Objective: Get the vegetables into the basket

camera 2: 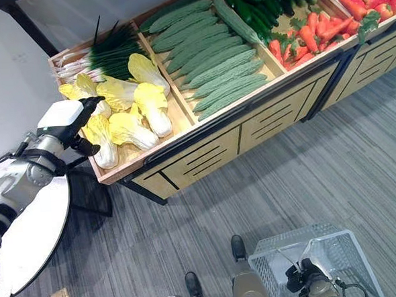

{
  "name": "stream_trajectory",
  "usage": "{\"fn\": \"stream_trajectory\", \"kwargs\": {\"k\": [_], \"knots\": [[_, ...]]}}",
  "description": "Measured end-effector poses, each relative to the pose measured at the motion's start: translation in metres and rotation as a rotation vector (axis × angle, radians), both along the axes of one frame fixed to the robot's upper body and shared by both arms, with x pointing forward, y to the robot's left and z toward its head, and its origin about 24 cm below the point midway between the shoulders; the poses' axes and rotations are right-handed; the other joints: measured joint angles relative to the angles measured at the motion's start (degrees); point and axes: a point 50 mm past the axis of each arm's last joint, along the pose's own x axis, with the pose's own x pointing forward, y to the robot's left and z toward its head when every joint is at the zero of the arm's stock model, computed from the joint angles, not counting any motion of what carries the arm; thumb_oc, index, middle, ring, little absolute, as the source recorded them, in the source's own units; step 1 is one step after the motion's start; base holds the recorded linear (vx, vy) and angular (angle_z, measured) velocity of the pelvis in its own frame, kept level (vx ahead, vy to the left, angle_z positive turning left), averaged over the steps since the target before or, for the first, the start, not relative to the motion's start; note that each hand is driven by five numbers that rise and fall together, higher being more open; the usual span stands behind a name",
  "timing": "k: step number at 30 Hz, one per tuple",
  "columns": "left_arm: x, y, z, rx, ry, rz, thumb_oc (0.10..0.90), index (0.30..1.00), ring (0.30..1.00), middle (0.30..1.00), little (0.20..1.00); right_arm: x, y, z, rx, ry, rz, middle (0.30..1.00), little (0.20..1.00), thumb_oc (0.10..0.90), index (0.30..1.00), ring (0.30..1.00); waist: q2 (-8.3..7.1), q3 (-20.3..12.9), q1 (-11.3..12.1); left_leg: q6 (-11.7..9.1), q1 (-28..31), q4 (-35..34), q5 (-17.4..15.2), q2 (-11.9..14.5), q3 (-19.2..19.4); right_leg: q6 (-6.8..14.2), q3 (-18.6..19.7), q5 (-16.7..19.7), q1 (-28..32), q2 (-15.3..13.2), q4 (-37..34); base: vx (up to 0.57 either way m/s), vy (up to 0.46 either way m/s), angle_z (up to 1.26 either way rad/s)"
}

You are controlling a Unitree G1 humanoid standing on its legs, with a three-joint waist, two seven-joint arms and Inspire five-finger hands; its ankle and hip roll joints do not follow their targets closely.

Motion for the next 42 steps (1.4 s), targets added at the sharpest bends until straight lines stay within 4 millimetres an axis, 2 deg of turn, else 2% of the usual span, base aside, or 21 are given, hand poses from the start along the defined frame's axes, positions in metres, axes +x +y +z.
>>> {"fn": "stream_trajectory", "kwargs": {"k": [2,3,8,12,20,21,22,32,35,38,42], "knots": [[0.008,-0.002,-0.004,-0.007,0.008,0.023,0.9,1.0,1.0,1.0,1.0,0.006,0.0,0.002,-0.009,-0.023,0.002,0.3,0.3,0.4,0.3,0.3,0.37,0.9,-1.0,-0.01,-0.87,0.0,0.0,-0.01,0.46,0.04,0.43,-0.03,-1.04,0.11,-0.02,0.04,-0.065,-0.2],[0.01,0.006,-0.007,0.001,0.026,0.07,0.9,1.0,1.0,1.0,1.0,0.019,0.001,0.006,-0.013,-0.055,0.015,0.3,0.3,0.4,0.3,0.3,0.31,2.32,-1.53,-0.1,-2.15,-0.01,0.08,-0.08,1.64,-0.17,1.67,0.74,-2.89,0.38,0.02,0.03,-0.053,-0.3],[0.014,0.011,-0.006,-0.002,0.024,0.122,0.9,1.0,1.0,1.0,1.0,0.03,0.002,0.009,-0.015,-0.085,0.022,0.3,0.3,0.4,0.3,0.3,0.15,5.03,-2.29,-0.11,-2.77,0.0,0.08,0.21,2.47,-0.29,2.31,0.99,-3.85,0.92,0.03,0.03,-0.05,-0.12],[0.014,0.022,-0.02,0.006,0.075,0.208,0.9,1.0,1.0,1.0,1.0,0.035,0.005,0.01,-0.017,-0.103,0.04,0.3,0.3,0.4,0.3,0.3,-0.02,5.24,-2.59,-0.13,-3.86,0.0,0.06,0.32,3.34,-0.43,3.11,1.15,-5.3,1.25,0.04,0.02,-0.024,-0.1],[0.017,0.025,-0.016,0.007,0.05,0.247,0.9,1.0,1.0,1.0,1.0,0.041,0.013,0.01,0.006,-0.134,0.044,0.3,0.3,0.4,0.3,0.3,-1.81,6.73,-2.67,-0.14,-4.66,0.0,0.06,0.48,3.77,-0.56,3.66,1.3,-6.39,1.62,0.03,0.02,-0.039,-0.04],[0.017,0.025,-0.016,0.007,0.045,0.245,0.618,0.605,0.605,0.605,0.605,0.041,0.014,0.009,0.008,-0.134,0.041,0.3,0.3,0.4,0.3,0.3,-1.89,6.77,-2.65,-0.14,-4.68,0.0,0.06,0.5,3.76,-0.56,3.66,1.3,-6.41,1.65,0.03,0.02,-0.043,0.0],[0.017,0.023,-0.015,0.005,0.039,0.241,0.4,0.3,0.3,0.3,0.3,0.041,0.015,0.009,0.012,-0.135,0.038,0.3,0.3,0.4,0.3,0.3,-1.97,6.82,-2.61,-0.14,-4.7,0.0,0.06,0.54,3.77,-0.56,3.66,1.3,-6.44,1.67,0.03,0.01,-0.032,0.0],[0.019,0.021,-0.004,-0.021,-0.018,0.24,0.4,0.3,0.3,0.3,0.3,0.043,0.019,0.008,0.007,-0.138,0.067,0.3,0.3,0.4,0.3,0.3,-2.68,7.01,-2.45,-0.15,-4.78,0.0,0.05,0.57,3.71,-0.4,3.55,1.5,-6.44,1.67,0.05,0.0,0.002,0.0],[0.02,0.021,0.0,-0.031,-0.034,0.245,0.4,0.3,0.3,0.3,0.3,0.043,0.021,0.008,0.012,-0.138,0.068,0.3,0.3,0.4,0.3,0.3,-3.3,6.99,-1.96,-0.15,-4.46,0.0,0.05,0.54,3.71,-0.4,3.51,1.53,-6.09,1.66,0.07,-0.03,0.034,0.0],[0.019,0.021,-0.001,-0.031,-0.036,0.242,0.4,0.3,0.3,0.3,0.3,0.043,0.025,0.006,0.021,-0.134,0.072,0.3,0.3,0.4,0.3,0.3,-4.14,7.03,-1.93,-0.17,-2.79,-0.01,0.03,0.47,3.61,-0.4,3.22,1.53,-4.3,1.66,0.07,-0.02,0.032,0.02],[0.018,0.012,0.001,0.016,-0.05,0.195,0.4,0.3,0.3,0.3,0.3,0.04,0.025,0.004,0.017,-0.124,0.072,0.3,0.3,0.4,0.3,0.3,-4.51,6.9,-1.36,-0.2,-0.97,-0.21,-0.02,0.26,2.96,-0.37,2.5,1.5,-2.14,0.99,0.07,-0.04,0.053,0.09]]}}
